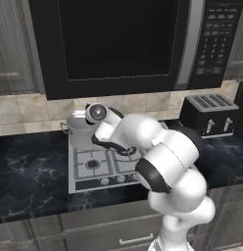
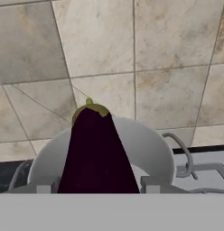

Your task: Turn on the burner for the pot on the stove. Wait thirty seconds for the pot to heat up. Then add the eggplant to the pot.

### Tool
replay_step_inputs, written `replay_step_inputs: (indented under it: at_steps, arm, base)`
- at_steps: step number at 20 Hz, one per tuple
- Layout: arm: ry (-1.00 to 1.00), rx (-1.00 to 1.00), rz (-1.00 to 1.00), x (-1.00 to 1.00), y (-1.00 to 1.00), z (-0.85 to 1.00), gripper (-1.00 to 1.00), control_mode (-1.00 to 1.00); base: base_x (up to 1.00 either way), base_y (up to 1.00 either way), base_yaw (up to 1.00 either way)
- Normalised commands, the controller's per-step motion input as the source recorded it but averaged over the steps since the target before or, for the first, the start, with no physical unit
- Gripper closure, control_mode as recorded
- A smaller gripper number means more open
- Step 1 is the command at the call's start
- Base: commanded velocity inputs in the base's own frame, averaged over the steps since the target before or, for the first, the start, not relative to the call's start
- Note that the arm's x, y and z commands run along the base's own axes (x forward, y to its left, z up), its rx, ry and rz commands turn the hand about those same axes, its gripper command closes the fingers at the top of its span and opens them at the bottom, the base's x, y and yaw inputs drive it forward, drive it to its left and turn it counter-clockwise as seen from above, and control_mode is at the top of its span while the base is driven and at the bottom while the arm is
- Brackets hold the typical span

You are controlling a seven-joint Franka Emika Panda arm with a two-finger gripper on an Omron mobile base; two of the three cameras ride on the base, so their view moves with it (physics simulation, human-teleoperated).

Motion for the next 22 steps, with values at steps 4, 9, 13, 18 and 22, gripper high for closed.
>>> replay_step_inputs:
  at_steps: [4, 9, 13, 18, 22]
  arm:
    - [0.03, 0.0, 0.0, 0.24, 0.02, -0.17, 1.0, -1.0]
    - [0.01, 0.0, 0.0, 0.17, 0.01, -0.17, 1.0, -1.0]
    - [0.0, 0.0, 0.0, 0.0, 0.04, -0.28, 1.0, -1.0]
    - [0.0, 0.0, 0.0, 0.04, 0.04, -0.15, 1.0, -1.0]
    - [0.0, 0.0, 0.0, 0.17, 0.0, -0.01, 1.0, -1.0]
  base:
    - [0.0, 0.0, 0.0]
    - [0.0, 0.0, 0.0]
    - [0.0, 0.0, 0.0]
    - [0.0, 0.0, 0.0]
    - [0.0, 0.0, 0.0]
